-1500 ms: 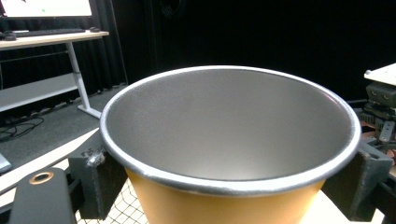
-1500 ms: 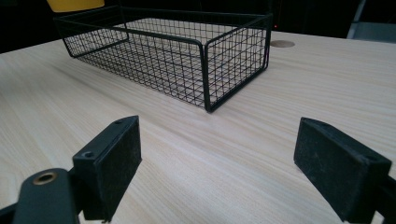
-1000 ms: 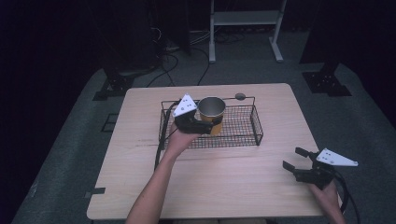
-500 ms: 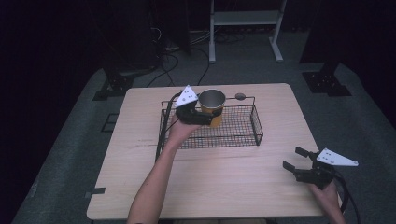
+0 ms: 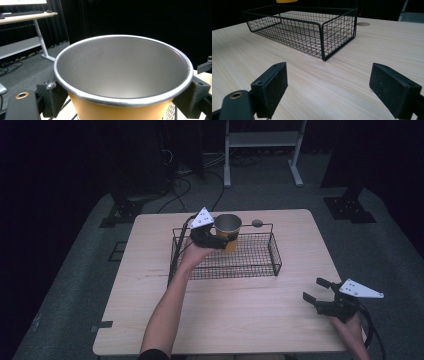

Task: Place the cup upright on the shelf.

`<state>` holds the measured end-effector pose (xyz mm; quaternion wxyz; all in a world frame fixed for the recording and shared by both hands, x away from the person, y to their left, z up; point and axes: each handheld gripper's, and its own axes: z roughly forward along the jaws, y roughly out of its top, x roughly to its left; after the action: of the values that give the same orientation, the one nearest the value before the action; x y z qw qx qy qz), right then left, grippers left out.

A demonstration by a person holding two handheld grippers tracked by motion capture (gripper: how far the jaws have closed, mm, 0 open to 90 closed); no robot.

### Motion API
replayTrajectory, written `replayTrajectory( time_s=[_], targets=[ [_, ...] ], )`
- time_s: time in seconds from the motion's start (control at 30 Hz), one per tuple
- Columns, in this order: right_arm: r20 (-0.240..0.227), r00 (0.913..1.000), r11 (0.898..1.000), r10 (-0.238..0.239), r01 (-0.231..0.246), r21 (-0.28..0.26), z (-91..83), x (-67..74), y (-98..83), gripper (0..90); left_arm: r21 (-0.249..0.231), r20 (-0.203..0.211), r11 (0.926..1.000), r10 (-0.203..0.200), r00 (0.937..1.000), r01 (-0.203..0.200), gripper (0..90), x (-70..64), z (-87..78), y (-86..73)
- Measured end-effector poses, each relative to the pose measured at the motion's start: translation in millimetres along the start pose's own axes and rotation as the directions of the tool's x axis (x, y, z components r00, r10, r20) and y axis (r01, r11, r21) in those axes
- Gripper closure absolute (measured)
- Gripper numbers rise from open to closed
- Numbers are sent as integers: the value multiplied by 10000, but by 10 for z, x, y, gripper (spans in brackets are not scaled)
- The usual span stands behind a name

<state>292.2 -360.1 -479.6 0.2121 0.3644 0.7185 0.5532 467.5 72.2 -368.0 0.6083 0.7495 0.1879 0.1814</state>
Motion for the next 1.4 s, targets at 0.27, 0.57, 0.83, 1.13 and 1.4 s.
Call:
replayTrajectory(
  time_s=[0.27,0.57,0.83,1.13,1.4],
  targets=[
    [-13,10000,10000,3,-3,-6,-2,0,0,139,299,444,9992,258,9987,-271,129,22,139,-32],
    [-33,10000,10000,17,-17,-21,-4,0,0,139,569,730,9980,243,9970,-285,129,44,261,-113],
    [-41,10000,10000,3,-4,-23,-4,1,0,139,902,909,9958,81,9958,-163,129,70,316,-197],
    [-49,10000,10000,-12,11,-22,-3,0,1,139,1366,1124,9902,127,9936,-281,128,58,385,-272],
    [-63,10000,10000,-13,12,-30,-4,0,1,139,1606,1168,9868,15,9932,-204,128,72,425,-329]
  ],
)
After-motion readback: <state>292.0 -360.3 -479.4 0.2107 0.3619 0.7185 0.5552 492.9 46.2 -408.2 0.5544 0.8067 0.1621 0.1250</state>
